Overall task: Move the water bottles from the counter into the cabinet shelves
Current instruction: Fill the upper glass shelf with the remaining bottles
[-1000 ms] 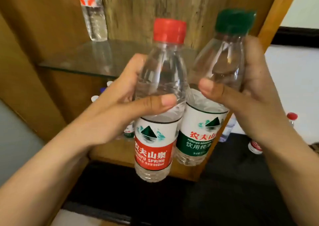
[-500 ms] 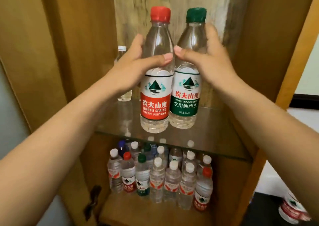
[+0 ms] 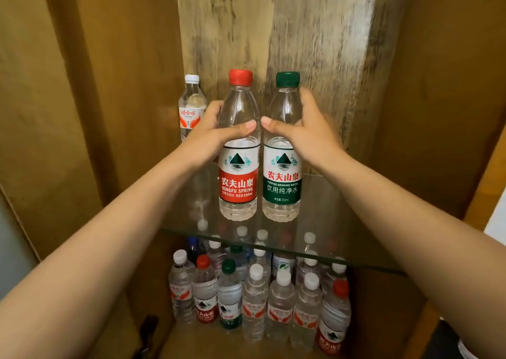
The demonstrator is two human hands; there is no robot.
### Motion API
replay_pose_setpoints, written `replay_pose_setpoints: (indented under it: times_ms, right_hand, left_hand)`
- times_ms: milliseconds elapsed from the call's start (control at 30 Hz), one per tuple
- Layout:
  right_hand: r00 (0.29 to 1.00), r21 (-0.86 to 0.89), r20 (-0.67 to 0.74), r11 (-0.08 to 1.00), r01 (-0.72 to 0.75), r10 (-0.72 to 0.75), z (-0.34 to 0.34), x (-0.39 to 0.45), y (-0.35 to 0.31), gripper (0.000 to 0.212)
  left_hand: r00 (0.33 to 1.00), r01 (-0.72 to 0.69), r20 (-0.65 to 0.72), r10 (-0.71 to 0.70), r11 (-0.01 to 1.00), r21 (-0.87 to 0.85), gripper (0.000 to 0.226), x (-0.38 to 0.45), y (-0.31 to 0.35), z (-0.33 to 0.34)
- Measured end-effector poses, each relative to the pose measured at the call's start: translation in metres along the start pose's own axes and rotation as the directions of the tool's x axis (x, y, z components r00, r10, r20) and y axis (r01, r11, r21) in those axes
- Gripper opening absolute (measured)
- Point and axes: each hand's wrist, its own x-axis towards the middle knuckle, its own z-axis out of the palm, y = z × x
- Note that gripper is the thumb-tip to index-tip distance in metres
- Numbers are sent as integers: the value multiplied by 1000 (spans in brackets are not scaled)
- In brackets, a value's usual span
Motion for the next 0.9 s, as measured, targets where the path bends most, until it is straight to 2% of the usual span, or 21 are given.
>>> replay_pose_setpoints:
  times_ms: [133, 233, 333, 400, 467, 533, 633, 900]
  right_hand:
    - [1000, 15, -4, 1000, -13, 13, 0, -1, 5, 76]
    - [997, -40, 68, 998, -38, 41, -5, -4, 10, 86]
    - [983, -31, 164, 997, -76, 80, -14, -7, 18, 96]
    - [946, -122, 260, 979, -166, 193, -16, -12, 26, 101]
    - [870, -264, 330, 921, -287, 366, -13, -19, 32, 92]
    - [840, -265, 333, 897, -354, 429, -7, -20, 38, 80]
    - [845, -186, 316, 901, -391, 431, -1, -14, 42, 73]
    - [858, -127, 224, 887, -445, 462, 27, 13, 52, 72]
  left_hand:
    - [999, 13, 31, -13, 1000, 4, 59, 1, -4, 1]
    - [1000, -7, 25, 6, 1000, 8, 62, -6, -3, 1]
    - [998, 45, 44, -48, 997, 58, 83, -22, -13, 3]
    - [996, 66, 38, -75, 978, 196, 90, -36, -27, 8]
    - [997, 75, -11, -75, 947, 313, 91, -46, -40, 13]
    - [996, 76, -61, -58, 928, 364, 90, -49, -48, 14]
    - [996, 72, -76, -46, 922, 380, 90, -45, -53, 11]
    - [992, 114, -89, -87, 923, 367, 86, -12, -72, 5]
